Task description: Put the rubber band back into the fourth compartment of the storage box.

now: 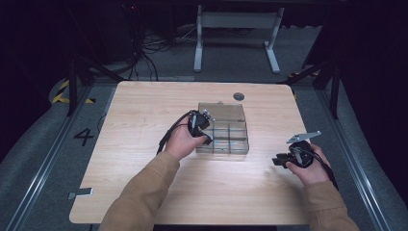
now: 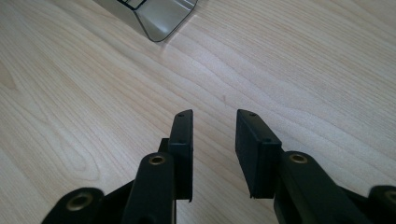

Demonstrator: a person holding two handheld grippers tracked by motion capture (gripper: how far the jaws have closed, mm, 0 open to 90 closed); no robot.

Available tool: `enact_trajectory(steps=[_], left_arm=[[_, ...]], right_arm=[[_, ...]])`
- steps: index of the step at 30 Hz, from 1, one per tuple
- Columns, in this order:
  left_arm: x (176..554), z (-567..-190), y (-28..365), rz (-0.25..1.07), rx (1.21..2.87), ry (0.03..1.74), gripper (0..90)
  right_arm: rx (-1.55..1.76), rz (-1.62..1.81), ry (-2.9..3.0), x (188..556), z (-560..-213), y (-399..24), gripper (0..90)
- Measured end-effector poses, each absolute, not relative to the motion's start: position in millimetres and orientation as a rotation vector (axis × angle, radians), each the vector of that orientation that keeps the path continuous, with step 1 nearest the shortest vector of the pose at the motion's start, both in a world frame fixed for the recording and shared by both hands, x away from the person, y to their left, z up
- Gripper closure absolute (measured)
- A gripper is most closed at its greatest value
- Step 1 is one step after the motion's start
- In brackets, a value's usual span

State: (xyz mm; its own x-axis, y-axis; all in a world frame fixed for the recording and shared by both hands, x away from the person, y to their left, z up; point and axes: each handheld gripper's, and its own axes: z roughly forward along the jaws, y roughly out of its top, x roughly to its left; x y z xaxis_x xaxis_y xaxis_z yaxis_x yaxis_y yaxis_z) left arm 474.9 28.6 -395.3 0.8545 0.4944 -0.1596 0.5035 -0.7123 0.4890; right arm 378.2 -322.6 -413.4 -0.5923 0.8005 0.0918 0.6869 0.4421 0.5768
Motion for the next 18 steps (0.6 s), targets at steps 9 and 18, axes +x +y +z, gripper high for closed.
enact_trajectory(steps=[9, 18], left_arm=[[476.6, -399.3, 27.8, -0.050, 2.512, 0.739, 82.3], [478.3, -401.9, 28.2, -0.062, 2.509, 0.750, 82.2]], right_arm=[[1.305, 0.859, 2.497, 378.1, -413.6, -322.4, 68.7], [1.306, 0.859, 2.501, 378.2, -414.2, -322.9, 68.4]])
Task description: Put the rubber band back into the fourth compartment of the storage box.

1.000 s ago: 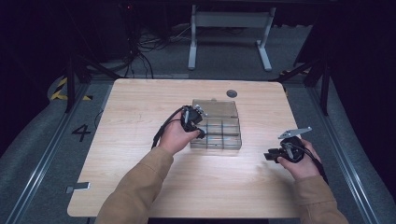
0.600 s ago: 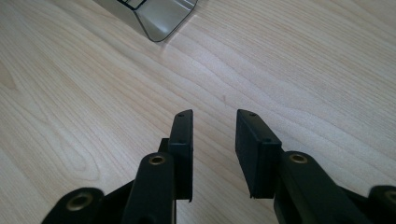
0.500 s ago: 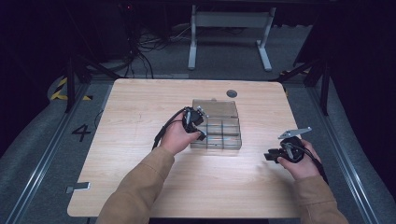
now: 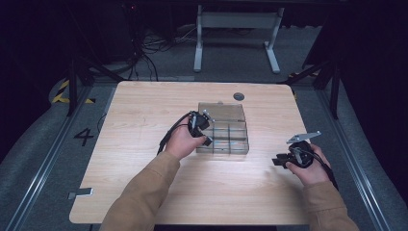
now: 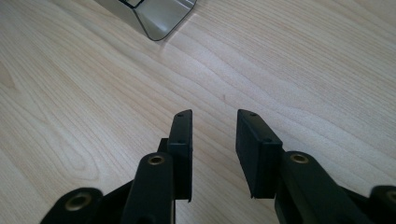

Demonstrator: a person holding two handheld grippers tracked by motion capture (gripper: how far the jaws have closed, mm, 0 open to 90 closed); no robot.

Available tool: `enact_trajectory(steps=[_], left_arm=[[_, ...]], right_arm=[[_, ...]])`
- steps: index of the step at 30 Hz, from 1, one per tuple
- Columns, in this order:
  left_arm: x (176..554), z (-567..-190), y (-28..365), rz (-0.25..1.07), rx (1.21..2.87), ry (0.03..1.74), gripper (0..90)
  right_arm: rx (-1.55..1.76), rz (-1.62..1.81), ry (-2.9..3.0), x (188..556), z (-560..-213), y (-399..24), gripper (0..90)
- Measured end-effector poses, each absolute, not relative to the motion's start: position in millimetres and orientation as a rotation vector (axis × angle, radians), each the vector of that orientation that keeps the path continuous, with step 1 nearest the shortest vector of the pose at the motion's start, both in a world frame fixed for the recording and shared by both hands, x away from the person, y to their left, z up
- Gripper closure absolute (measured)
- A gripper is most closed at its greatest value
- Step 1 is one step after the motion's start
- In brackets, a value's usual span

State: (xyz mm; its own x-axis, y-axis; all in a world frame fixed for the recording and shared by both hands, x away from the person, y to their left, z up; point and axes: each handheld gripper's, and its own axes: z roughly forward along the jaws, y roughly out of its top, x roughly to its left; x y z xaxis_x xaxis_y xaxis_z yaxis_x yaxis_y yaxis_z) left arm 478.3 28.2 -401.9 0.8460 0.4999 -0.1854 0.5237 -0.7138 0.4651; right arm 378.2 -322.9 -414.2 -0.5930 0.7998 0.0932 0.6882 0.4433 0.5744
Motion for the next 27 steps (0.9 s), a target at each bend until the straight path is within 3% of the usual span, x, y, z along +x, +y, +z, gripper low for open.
enact_trajectory(steps=[4, 5, 7, 27], left_arm=[[478.9, -402.4, 28.0, -0.055, 2.496, 0.755, 81.3], [479.9, -403.9, 27.8, -0.013, 2.465, 0.765, 66.2], [480.5, -404.2, 28.4, 0.004, 2.456, 0.773, 57.7], [470.3, -386.0, 42.2, -0.001, 2.434, 0.763, 60.9]], right_arm=[[1.306, 0.861, 2.499, 378.2, -414.5, -322.6, 68.0], [1.305, 0.862, 2.498, 378.1, -414.4, -322.8, 67.6], [1.310, 0.861, 2.497, 377.8, -414.1, -323.0, 67.5], [1.295, 0.870, 2.503, 381.9, -414.5, -319.5, 67.1]])
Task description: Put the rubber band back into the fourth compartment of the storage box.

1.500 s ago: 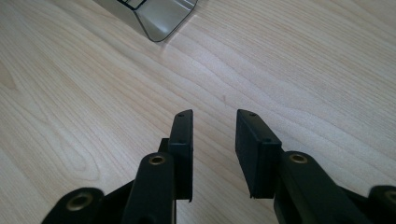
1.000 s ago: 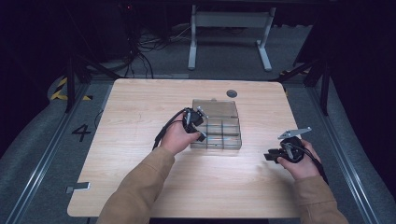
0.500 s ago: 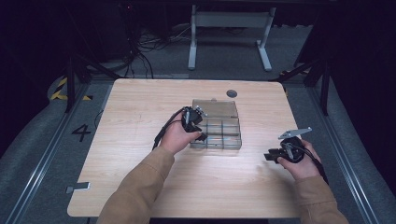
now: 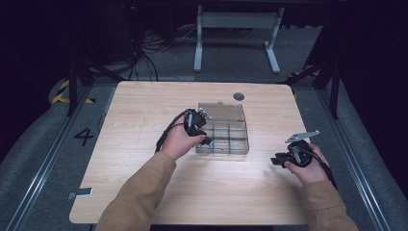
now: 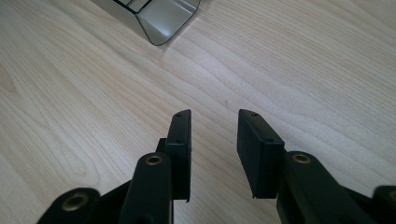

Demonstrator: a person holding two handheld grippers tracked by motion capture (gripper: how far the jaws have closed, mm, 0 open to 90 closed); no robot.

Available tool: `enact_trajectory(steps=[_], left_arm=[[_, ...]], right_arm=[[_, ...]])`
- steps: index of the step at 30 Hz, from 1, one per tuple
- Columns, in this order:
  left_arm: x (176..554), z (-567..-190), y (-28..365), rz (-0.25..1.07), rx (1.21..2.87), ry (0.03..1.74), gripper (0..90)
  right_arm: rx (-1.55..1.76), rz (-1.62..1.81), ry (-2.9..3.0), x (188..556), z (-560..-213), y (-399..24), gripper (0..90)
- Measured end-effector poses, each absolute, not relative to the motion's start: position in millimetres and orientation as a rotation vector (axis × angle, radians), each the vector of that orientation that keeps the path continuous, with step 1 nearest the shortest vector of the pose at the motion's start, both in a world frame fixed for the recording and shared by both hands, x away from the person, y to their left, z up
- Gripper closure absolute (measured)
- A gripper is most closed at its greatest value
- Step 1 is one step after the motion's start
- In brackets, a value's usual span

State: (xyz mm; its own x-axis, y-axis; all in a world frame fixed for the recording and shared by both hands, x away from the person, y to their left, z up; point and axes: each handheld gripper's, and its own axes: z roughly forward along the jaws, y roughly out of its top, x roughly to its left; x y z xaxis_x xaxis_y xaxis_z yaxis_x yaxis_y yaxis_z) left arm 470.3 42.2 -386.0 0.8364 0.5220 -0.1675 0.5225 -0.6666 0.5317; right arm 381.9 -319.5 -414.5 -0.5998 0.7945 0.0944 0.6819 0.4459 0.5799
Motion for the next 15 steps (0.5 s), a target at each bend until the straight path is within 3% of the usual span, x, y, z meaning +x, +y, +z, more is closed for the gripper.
enact_trajectory(steps=[15], left_arm=[[441.0, -362.4, 76.5, 0.013, 2.417, 0.748, 61.8]], right_arm=[[1.253, 0.869, 2.532, 391.4, -414.9, -305.8, 67.1]])
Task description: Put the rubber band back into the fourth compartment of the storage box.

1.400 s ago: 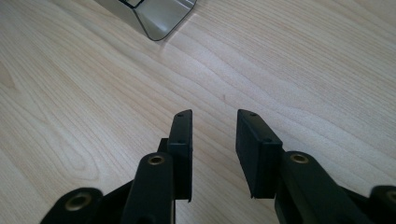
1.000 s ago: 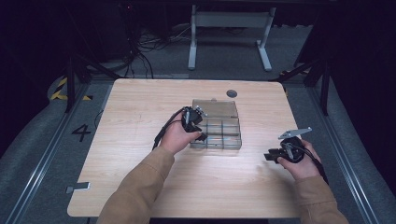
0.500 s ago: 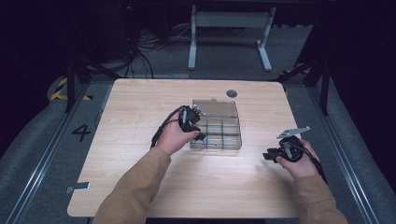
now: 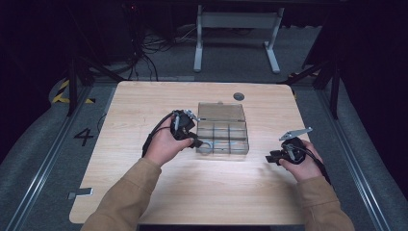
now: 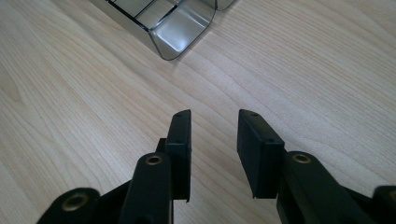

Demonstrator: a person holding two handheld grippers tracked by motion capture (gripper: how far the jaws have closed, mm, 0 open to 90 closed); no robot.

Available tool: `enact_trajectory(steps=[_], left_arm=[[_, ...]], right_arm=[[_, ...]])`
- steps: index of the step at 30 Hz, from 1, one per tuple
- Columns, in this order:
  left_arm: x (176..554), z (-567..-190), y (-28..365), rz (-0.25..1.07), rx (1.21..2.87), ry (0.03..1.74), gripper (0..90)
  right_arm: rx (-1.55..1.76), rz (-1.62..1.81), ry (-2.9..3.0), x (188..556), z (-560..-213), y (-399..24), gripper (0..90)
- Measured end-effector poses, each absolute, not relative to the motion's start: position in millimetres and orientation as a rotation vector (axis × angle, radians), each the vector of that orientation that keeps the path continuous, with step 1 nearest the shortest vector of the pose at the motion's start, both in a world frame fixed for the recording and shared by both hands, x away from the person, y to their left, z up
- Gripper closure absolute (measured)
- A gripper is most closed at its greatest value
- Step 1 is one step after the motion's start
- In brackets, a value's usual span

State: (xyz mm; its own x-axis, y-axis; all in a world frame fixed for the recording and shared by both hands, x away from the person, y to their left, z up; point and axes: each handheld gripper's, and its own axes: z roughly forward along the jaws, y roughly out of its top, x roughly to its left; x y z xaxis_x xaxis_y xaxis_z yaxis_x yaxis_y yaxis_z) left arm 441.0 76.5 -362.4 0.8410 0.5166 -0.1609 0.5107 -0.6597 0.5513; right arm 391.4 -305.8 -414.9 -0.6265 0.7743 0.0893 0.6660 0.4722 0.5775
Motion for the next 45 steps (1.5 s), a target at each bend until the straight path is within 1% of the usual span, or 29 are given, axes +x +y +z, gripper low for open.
enact_trajectory(steps=[9, 19, 33, 43, 45], left_arm=[[429.4, -357.9, 94.9, 0.010, 2.433, 0.749, 61.4], [413.0, -359.2, 128.4, 0.054, 2.432, 0.802, 61.0], [406.3, -362.3, 149.9, 0.067, 2.460, 0.849, 58.8], [400.9, -364.7, 168.3, 0.058, 2.439, 0.874, 57.8], [398.7, -366.1, 172.1, 0.057, 2.438, 0.875, 56.3]], right_arm=[[1.259, 0.862, 2.531, 389.3, -416.3, -307.4, 66.8], [1.266, 0.860, 2.524, 387.4, -416.9, -309.4, 66.5], [1.264, 0.850, 2.528, 388.2, -418.9, -307.6, 66.2], [1.264, 0.852, 2.528, 388.0, -418.9, -308.4, 66.0], [1.263, 0.847, 2.528, 388.1, -419.1, -307.9, 65.9]])
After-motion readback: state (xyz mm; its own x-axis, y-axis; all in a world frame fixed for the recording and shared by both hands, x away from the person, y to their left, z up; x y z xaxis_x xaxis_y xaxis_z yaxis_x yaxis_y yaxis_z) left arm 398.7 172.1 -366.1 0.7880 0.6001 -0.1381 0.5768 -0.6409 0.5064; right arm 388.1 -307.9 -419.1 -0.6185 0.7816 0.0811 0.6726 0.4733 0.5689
